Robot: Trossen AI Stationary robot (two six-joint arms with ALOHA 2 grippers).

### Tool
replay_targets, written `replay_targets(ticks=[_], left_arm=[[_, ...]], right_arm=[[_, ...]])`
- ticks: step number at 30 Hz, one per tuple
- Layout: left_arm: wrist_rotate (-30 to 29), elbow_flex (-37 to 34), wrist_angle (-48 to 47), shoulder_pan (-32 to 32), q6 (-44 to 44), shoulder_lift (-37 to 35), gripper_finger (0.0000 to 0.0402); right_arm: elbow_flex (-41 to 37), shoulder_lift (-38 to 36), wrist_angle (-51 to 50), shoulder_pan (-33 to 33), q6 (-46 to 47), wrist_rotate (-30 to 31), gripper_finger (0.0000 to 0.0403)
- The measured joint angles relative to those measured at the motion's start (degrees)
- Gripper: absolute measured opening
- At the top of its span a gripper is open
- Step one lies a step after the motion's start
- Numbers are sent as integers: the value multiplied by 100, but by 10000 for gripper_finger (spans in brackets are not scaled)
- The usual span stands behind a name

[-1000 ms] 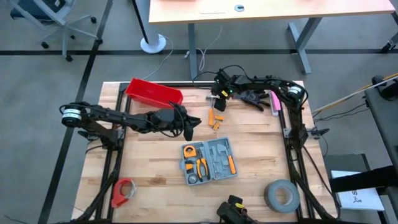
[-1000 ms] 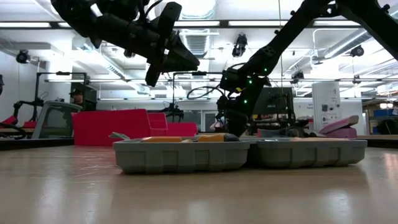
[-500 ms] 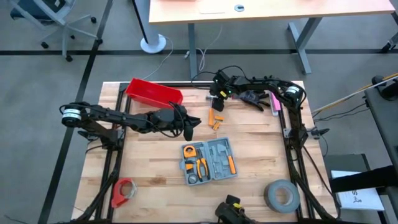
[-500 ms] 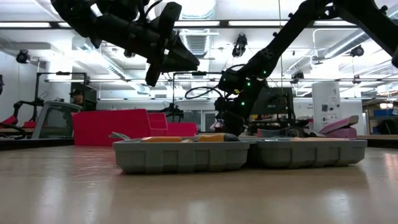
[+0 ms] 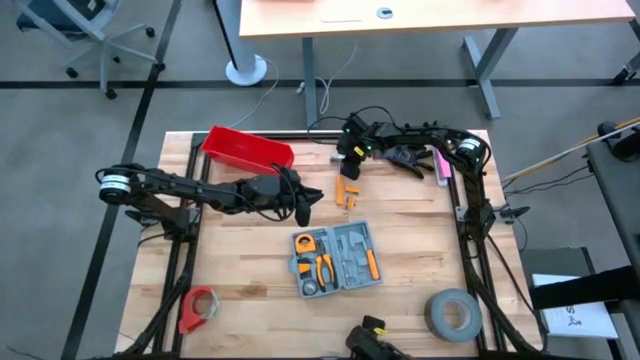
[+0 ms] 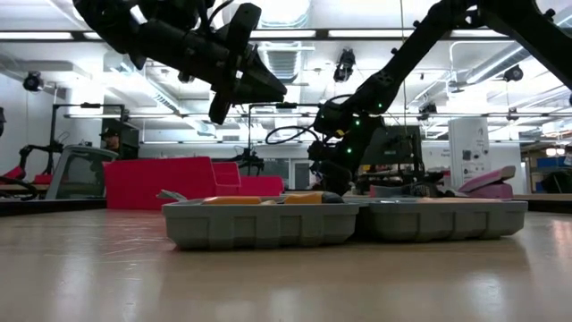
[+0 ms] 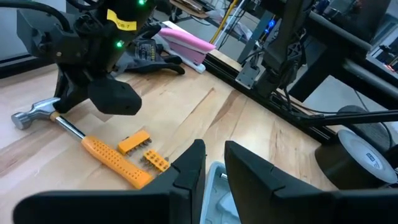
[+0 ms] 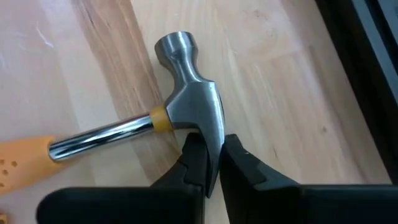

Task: Prefit tool cases
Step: Put the yellow hammer into the prefit tool case

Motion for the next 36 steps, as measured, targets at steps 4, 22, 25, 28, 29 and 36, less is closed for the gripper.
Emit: replay_targets(ticks=[4, 22, 25, 28, 29, 36], left_arm=[[0, 0, -2, 1, 0, 0, 66], [2, 0, -39, 0, -20, 2, 66], [2, 0, -41, -1, -20, 2, 66], [2, 0, -43, -1, -21, 2, 66], [2, 0, -39, -4, -20, 2, 66], [2, 0, -34, -106, 0, -4, 66]], right_arm=[[63, -33, -266, 3, -58, -10, 7], [188, -992, -1828, 329, -153, -432, 3], [186, -1059, -2093, 585, -154, -425, 3], [186, -1094, -2279, 842, -155, -498, 3], [186, -1094, -2340, 908, -152, -603, 3], [100, -1094, -2431, 1379, 240, -1053, 2]])
